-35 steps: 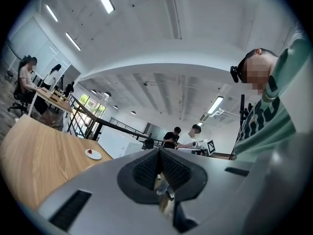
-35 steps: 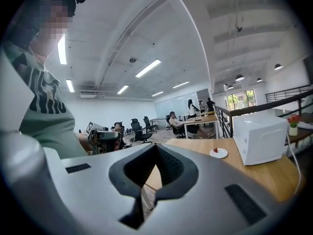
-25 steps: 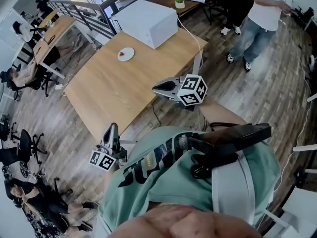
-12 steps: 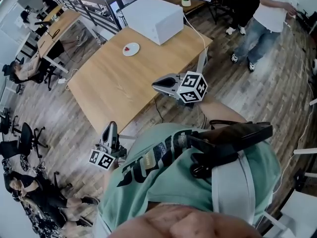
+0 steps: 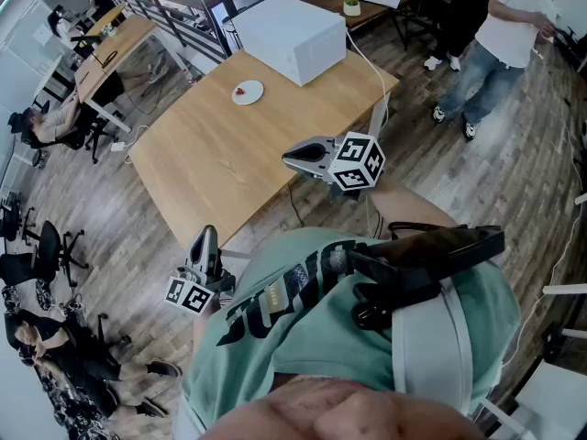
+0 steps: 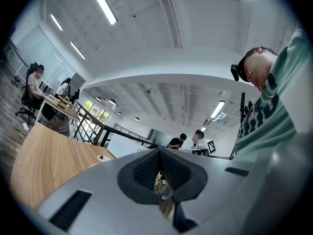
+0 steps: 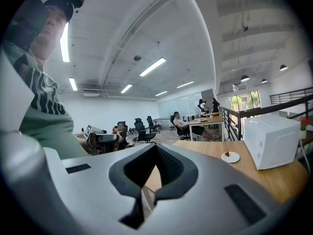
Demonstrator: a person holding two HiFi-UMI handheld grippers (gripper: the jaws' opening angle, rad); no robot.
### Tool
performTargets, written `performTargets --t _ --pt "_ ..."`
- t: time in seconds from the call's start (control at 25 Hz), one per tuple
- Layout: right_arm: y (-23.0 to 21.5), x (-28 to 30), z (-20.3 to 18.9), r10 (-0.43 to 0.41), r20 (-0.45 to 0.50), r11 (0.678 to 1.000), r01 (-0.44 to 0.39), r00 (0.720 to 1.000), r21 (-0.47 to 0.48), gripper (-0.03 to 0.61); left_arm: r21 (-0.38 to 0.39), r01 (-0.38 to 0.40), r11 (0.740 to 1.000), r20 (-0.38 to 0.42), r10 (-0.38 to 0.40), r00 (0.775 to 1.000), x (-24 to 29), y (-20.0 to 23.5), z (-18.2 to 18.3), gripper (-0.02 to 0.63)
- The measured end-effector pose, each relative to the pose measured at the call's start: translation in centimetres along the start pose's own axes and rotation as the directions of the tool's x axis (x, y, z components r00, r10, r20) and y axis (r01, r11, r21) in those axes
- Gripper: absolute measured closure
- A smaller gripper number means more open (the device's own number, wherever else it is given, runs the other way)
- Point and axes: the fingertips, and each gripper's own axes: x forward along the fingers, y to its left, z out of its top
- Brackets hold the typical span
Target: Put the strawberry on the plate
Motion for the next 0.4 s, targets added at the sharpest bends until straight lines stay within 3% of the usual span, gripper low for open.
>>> performTargets --t 0.4 --pt "-0.57 0.59 0.44 0.008 -0.006 1.000 -0.008 1.000 -0.004 0.572 -0.007 -0.007 1.000 0.007 0.007 1.000 0.25 0.74 0.35 0.611"
